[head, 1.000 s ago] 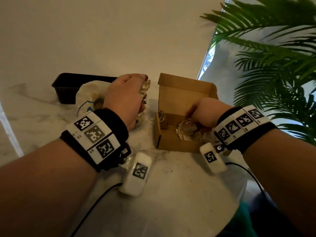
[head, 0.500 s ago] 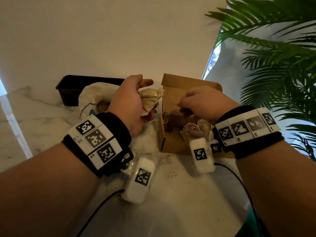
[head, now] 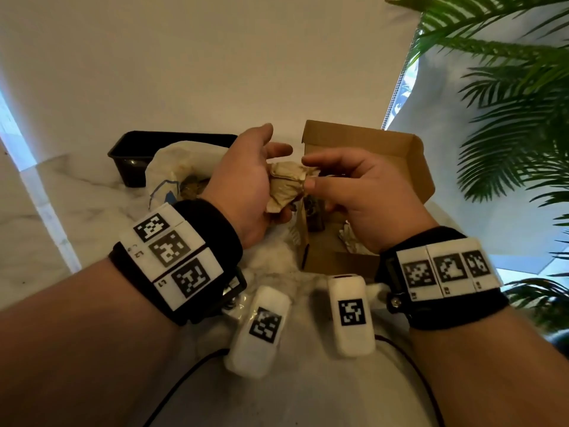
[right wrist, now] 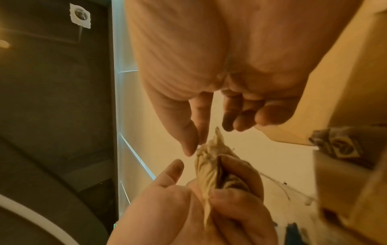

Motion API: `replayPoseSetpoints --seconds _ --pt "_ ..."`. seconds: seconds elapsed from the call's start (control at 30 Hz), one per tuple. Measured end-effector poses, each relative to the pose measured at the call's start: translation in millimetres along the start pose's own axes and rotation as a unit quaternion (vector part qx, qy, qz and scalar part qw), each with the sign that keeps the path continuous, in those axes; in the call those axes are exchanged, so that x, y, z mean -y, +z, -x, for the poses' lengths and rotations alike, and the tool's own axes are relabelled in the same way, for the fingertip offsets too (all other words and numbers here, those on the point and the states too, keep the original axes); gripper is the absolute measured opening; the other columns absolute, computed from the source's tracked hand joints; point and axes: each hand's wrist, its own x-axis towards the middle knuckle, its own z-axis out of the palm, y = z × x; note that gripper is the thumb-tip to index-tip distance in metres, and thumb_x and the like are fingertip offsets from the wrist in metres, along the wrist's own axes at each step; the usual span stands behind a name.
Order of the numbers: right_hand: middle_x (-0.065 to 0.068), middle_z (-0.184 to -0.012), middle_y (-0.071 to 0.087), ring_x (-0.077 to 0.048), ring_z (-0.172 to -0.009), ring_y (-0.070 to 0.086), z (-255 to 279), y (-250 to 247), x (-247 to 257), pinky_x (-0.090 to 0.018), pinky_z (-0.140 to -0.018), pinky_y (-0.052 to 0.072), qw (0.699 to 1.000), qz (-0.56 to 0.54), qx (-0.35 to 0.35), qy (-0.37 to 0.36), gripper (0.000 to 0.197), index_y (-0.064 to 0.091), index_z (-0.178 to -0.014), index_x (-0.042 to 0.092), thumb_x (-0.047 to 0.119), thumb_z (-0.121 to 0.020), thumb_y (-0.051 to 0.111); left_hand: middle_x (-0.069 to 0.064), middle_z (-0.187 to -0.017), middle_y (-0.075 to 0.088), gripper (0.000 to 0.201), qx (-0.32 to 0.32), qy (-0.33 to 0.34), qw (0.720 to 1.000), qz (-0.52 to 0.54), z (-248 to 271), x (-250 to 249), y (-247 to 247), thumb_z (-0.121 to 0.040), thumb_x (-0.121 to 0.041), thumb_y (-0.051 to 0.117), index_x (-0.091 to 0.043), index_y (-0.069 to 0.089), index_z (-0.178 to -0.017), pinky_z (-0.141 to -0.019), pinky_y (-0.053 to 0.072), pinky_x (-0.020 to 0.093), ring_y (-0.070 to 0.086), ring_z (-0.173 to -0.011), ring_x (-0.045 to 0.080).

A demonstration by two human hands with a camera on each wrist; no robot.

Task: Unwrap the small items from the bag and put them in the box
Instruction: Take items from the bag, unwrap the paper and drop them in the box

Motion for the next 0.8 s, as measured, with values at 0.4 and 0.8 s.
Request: replayPoseSetpoints --seconds 0.4,0.8 --pt "0.014 -0.081 0.074 0.007 -0.068 0.063 1.0 2.6 0.8 -0.014 -0.061 0.047 0.998 0.056 -0.016 0.017 0.012 0.076 -0.093 0.026 0.019 -0.094 0.066 0.012 -0.095 0.066 0.053 0.024 -0.001 0.999 -0.04 -1.1 4.7 -1.5 -0.101 -0.058 0.034 -0.018 0.062 -0.122 -0.05 0.042 0.027 0.058 -0.067 0.02" --pt "0.014 -0.075 0.072 0.005 -0.07 0.063 0.5 5.8 -1.9 -0.024 -0.068 0.047 0.998 0.034 -0.033 0.048 0.014 0.075 -0.081 0.029 0.024 -0.092 0.068 0.012 -0.098 0.065 0.056 0.016 -0.002 0.998 -0.067 -4.2 6.8 -1.9 -0.099 -0.061 0.035 -0.016 0.064 -0.116 -0.056 0.042 0.029 0.056 -0.068 0.021"
